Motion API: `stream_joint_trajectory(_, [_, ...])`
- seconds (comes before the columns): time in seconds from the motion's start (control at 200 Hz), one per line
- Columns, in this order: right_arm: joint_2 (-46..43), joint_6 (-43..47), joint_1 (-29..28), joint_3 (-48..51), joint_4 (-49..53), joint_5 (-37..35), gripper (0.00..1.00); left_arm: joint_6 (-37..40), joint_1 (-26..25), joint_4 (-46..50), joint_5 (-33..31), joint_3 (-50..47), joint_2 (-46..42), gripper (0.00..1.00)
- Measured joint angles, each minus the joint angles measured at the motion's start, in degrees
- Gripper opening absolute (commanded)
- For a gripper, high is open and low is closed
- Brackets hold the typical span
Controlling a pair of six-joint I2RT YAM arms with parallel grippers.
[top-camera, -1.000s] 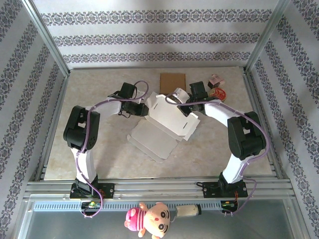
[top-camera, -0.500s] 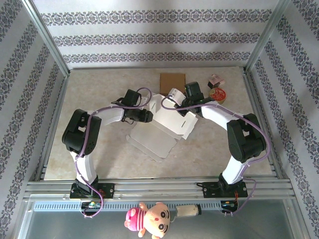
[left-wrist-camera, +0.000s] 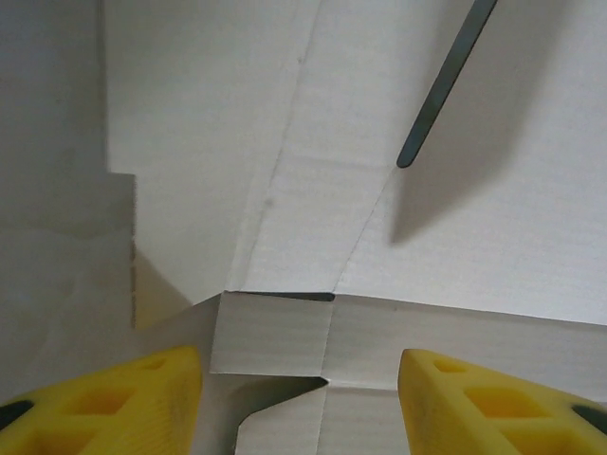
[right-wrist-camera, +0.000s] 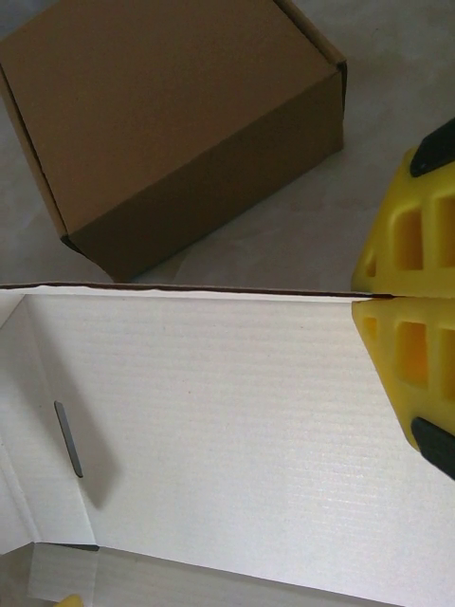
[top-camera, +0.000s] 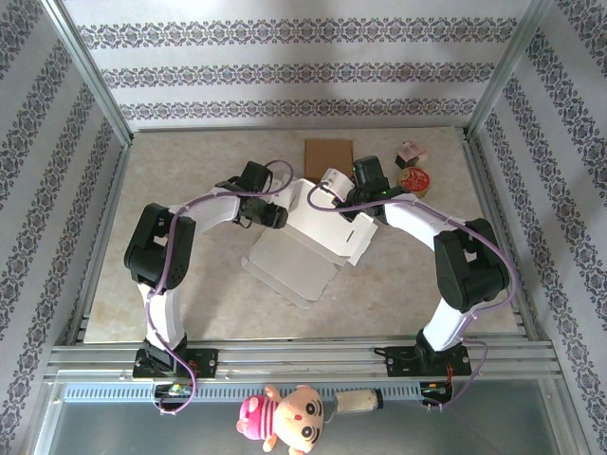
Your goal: Fold the paper box
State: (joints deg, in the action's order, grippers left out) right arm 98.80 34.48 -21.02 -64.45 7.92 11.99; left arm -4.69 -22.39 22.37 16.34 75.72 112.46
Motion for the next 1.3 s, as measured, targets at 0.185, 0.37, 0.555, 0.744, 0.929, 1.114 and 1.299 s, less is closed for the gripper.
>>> stream_joint_trajectory(0.185, [0.0, 0.0, 0.0, 0.0, 0.0, 0.0, 0.02, 0.0, 0.0, 1.3, 0.7, 0.7, 2.1, 0.57])
stream_joint_trajectory(0.37, [0.0, 0.0, 0.0, 0.0, 0.0, 0.0, 0.02, 0.0, 0.1, 1.3, 1.2, 0.8, 2.1, 0.52])
stream_joint_trajectory(0.555, [0.0, 0.2, 0.0, 0.0, 0.2, -0.1, 0.02, -0.3, 0.3, 1.3, 2.1, 0.8, 2.2, 0.36])
stream_joint_trajectory(0.744, [0.0, 0.4, 0.3, 0.0, 0.5, -0.6, 0.02, -0.9, 0.6, 1.2, 3.1, 0.8, 2.1, 0.20])
stream_joint_trajectory(0.929, [0.0, 0.4, 0.3, 0.0, 0.5, -1.5, 0.02, -1.8, 1.0, 1.1, 4.7, 0.8, 2.0, 0.14])
stream_joint_trajectory(1.114, [0.0, 0.4, 0.5, 0.0, 0.4, -1.5, 0.02, -3.2, 1.0, -2.6, 10.4, -0.1, 1.5, 0.13])
stream_joint_trajectory(1.299, [0.0, 0.4, 0.5, 0.0, 0.4, -1.7, 0.02, -5.0, 1.0, -5.4, 13.7, -1.4, 1.4, 0.14])
